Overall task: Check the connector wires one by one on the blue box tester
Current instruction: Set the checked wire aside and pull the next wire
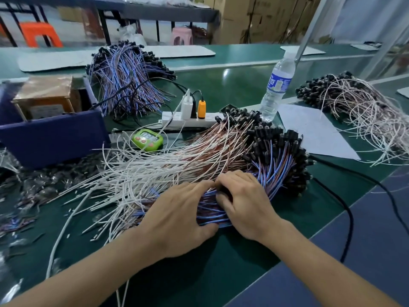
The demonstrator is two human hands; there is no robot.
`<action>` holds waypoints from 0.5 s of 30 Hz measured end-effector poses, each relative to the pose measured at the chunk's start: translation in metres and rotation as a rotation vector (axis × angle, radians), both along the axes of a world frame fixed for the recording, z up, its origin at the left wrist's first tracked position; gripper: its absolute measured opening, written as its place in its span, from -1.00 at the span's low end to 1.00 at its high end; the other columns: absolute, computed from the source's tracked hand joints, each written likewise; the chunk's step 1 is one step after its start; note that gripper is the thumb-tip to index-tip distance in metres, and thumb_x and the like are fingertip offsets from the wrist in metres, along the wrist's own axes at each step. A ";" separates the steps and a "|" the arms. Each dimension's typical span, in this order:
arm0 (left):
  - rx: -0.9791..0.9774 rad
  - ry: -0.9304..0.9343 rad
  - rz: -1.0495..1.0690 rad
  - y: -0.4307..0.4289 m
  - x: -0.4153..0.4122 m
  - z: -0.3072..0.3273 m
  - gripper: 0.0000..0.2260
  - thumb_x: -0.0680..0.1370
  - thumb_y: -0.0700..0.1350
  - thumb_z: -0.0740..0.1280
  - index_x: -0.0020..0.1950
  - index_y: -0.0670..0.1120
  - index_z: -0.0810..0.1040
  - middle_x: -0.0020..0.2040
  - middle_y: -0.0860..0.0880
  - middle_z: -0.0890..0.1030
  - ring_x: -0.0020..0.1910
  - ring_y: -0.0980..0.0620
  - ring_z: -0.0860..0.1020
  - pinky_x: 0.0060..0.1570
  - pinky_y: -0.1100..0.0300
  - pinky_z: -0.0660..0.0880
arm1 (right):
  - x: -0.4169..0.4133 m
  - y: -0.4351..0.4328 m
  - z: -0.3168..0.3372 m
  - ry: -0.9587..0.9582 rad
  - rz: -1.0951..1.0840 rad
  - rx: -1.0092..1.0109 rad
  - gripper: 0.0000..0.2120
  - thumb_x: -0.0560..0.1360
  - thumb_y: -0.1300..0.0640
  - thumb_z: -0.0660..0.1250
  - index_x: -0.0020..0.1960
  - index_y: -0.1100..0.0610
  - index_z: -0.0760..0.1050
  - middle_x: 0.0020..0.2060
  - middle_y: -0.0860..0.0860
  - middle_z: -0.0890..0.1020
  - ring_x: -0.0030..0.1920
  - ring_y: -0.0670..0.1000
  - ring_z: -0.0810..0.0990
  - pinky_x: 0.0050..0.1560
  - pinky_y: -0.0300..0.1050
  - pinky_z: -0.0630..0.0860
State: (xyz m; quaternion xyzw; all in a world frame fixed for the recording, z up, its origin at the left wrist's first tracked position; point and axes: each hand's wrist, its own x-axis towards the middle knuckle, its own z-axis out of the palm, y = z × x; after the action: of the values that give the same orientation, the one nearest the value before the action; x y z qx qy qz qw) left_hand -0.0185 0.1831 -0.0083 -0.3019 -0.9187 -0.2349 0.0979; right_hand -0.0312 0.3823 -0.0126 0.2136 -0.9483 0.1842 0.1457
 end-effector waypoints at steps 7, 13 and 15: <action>0.102 -0.203 0.134 -0.024 -0.012 0.013 -0.40 0.36 0.45 0.25 0.39 0.38 0.47 0.06 0.36 0.69 -0.03 0.31 0.63 0.01 0.26 0.54 | -0.006 -0.007 0.000 -0.019 -0.071 0.028 -0.94 0.49 -0.05 0.21 -0.13 -0.10 0.36 -0.25 -0.17 0.40 -0.14 -0.07 0.38 -0.08 -0.10 0.24; -0.238 0.069 0.183 -0.034 -0.021 0.014 -0.51 0.59 0.35 -0.04 0.17 0.23 0.62 -0.13 0.23 0.70 -0.28 0.18 0.58 -0.38 0.18 0.40 | -0.002 -0.012 -0.003 0.047 -0.085 0.082 -0.90 0.52 0.03 0.21 -0.06 0.01 0.49 -0.14 -0.11 0.52 -0.04 0.00 0.45 0.02 -0.07 0.36; -0.274 0.106 0.158 -0.030 -0.021 0.012 -0.52 0.61 0.32 -0.01 0.17 0.17 0.64 -0.02 0.22 0.72 -0.22 0.15 0.63 -0.38 0.18 0.37 | 0.000 -0.017 -0.003 0.053 -0.072 0.113 -0.84 0.52 0.06 0.19 0.00 0.03 0.53 -0.09 -0.10 0.58 0.00 0.02 0.50 0.06 -0.04 0.38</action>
State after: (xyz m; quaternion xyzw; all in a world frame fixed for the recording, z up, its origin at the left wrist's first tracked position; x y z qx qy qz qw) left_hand -0.0390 0.1530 0.0038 -0.2514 -0.9566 -0.0827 0.1223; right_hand -0.0308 0.3649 -0.0154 0.1922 -0.9600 0.1192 0.1650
